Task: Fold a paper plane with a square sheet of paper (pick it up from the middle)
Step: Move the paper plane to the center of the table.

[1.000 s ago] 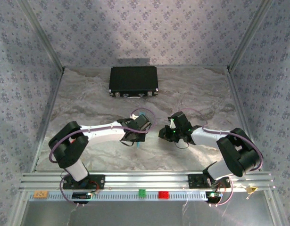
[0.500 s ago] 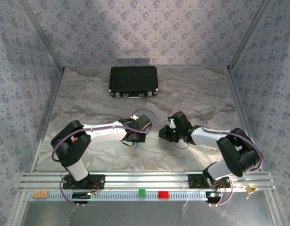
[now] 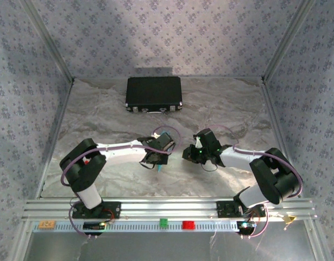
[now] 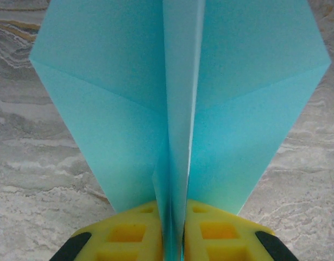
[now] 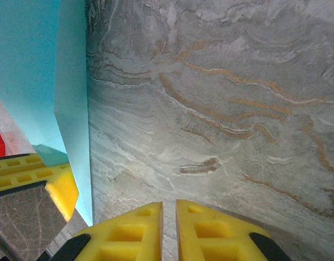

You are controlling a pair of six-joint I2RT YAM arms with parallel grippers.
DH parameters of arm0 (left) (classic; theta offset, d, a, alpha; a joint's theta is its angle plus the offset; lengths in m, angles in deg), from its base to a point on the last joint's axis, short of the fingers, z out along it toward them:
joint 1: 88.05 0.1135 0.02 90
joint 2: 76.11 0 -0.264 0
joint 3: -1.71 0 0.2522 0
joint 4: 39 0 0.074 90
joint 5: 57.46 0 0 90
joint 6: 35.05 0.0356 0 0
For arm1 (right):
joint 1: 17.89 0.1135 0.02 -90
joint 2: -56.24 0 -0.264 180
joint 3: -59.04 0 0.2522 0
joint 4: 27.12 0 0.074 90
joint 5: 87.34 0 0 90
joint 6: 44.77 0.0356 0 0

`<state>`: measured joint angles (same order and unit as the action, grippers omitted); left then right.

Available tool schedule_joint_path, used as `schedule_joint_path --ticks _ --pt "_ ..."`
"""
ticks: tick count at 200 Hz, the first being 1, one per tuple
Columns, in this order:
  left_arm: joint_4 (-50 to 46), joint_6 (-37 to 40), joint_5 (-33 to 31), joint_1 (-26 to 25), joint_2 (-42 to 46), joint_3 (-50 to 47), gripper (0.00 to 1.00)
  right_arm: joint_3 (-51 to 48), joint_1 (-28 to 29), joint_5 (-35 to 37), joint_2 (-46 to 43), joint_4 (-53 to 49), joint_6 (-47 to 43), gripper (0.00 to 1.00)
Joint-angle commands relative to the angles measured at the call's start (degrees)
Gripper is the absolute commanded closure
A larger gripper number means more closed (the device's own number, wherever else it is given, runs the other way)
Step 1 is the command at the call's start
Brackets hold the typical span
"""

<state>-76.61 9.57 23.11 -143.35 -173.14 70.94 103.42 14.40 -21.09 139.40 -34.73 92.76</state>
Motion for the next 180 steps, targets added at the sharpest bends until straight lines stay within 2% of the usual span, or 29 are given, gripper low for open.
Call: schedule_joint_path --ticks 1,138,180 --pt "-0.82 1.03 0.36 -0.33 -0.96 1.36 0.84 1.28 0.36 0.37 -0.54 -0.93 -0.53 0.85" --pt "-0.26 0.69 0.98 -0.33 -2.46 1.14 0.82 1.47 0.37 0.63 -0.38 -1.32 -0.63 0.85" --pt "-0.3 0.02 1.24 -0.33 -2.97 0.97 0.75 1.37 0.32 0.63 -0.45 -1.18 -0.59 0.85"
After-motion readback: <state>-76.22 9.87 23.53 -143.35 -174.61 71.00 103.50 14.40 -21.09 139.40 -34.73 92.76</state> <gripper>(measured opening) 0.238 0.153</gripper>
